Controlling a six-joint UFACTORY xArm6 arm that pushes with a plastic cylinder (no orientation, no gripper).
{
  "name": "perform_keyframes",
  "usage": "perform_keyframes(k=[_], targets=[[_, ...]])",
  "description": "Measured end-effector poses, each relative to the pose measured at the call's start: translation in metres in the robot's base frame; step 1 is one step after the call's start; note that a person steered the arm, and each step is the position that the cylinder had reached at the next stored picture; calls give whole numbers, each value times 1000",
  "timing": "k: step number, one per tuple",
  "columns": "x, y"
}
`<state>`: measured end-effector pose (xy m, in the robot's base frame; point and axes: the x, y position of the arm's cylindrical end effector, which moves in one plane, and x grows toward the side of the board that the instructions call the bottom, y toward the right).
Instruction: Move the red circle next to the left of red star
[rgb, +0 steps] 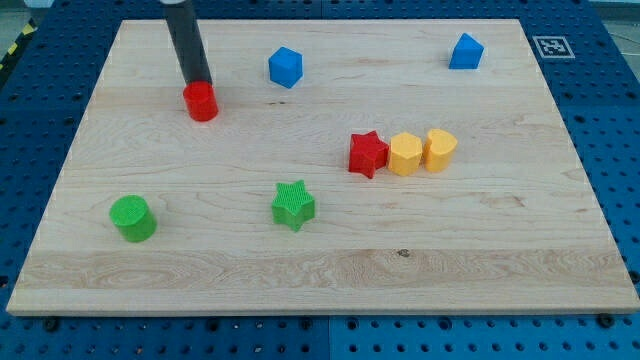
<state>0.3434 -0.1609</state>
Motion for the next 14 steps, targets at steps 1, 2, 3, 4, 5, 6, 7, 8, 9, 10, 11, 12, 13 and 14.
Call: perform_keyframes(k=[1, 2, 3, 4, 5, 6, 7, 8, 9, 10, 11, 12, 13, 14], targets=[[22, 8], [34, -6], [78, -5], [104, 38], [117, 67], [131, 48], [164, 64], [163, 98], [144, 103], [142, 99], [142, 82], [129, 73], [107, 73], [107, 92]])
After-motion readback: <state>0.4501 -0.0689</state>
